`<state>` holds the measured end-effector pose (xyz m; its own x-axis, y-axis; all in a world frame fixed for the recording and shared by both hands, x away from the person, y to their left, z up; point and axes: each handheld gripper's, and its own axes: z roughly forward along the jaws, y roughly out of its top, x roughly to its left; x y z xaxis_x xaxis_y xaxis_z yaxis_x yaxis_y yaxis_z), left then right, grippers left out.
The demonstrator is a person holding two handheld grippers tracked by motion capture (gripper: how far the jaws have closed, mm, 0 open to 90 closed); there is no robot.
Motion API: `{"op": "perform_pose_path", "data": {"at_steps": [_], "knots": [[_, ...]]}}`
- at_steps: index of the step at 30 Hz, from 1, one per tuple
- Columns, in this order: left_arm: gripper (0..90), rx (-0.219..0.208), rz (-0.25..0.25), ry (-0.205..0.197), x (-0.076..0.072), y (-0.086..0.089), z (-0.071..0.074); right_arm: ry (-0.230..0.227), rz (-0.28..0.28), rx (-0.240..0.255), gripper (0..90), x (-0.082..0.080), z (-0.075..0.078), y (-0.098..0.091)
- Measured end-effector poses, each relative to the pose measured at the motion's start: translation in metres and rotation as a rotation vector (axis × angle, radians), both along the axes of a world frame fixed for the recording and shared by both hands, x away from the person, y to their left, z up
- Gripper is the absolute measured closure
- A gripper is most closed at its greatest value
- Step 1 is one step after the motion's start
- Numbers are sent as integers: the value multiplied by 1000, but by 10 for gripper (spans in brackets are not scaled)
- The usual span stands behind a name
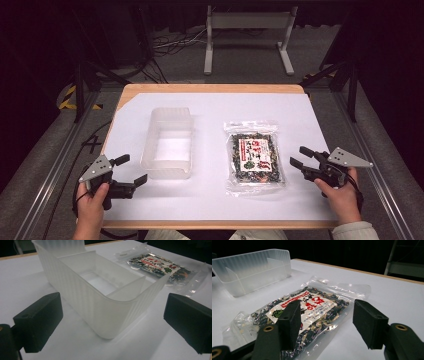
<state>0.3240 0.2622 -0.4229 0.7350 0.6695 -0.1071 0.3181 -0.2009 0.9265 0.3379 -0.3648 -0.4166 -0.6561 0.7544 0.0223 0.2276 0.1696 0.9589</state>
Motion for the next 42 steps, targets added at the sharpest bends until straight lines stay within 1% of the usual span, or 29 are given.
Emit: {"op": "perform_pose_path", "data": {"at_steps": [1,3,4,5,8,10,11,14,16,18,20,22,26,29,31,33,34,35,39,42], "knots": [[34,-8,6,5,0,0,-1,10,8,-10,406,2,2,3],[35,-15,13,4,0,0,-2,14,7,-16,406,2,3,5],[36,-14,12,0,0,0,-2,17,15,-36,403,6,5,8],[36,-17,9,4,-1,-1,-3,21,17,-41,402,8,6,10],[36,-21,9,4,-1,-1,-3,29,22,-35,398,11,9,12],[36,-20,11,-2,-1,0,-3,30,24,-34,391,16,14,15],[36,-25,18,2,-2,0,-3,30,29,-35,386,18,16,16],[36,-24,34,1,-1,1,-4,34,33,-33,370,28,22,17],[35,-13,33,1,-1,2,-3,46,27,-28,363,36,27,18],[36,-3,41,3,-2,3,-3,59,10,-46,353,43,30,20],[36,-3,44,6,-2,4,-4,54,-4,-62,335,49,34,22],[36,0,45,3,-1,5,-4,45,0,-67,320,56,38,26],[36,-3,39,6,-2,5,-3,52,4,-77,317,69,43,29],[36,9,37,-1,-3,6,-1,83,9,-63,324,80,43,31],[36,-3,38,-3,-3,8,-1,104,7,-72,333,89,42,32],[38,-19,55,1,-2,9,0,120,-2,-87,333,98,41,33],[40,-20,56,4,-2,10,0,125,-6,-83,334,103,39,33],[40,-16,56,-2,-2,10,-1,139,-8,-81,334,107,38,33],[40,-14,49,3,-1,8,-1,153,-11,-74,334,120,33,35],[40,-13,47,2,-2,8,-2,156,-13,-71,334,125,32,36]]}}
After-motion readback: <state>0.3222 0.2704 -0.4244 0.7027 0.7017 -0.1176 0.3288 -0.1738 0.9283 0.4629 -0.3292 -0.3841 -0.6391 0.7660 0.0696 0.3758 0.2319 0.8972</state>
